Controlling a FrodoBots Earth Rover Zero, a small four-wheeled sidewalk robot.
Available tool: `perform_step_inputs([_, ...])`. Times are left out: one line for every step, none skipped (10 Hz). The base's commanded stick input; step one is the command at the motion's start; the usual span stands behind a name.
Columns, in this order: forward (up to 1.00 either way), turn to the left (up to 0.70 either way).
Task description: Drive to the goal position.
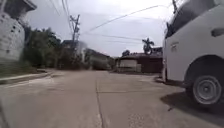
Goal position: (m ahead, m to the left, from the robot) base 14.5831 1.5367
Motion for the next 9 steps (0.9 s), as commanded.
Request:
perform_step_inputs([0.5, -0.33])
perform_step_inputs([0.5, 0.0])
perform_step_inputs([0.5, 0.0])
perform_step_inputs([0.5, 0.0])
perform_step_inputs([0.5, 0.0])
perform_step_inputs([0.5, 0.0])
perform_step_inputs([0.5, 0.0])
perform_step_inputs([0.5, 0.0])
perform_step_inputs([0.5, 0.0])
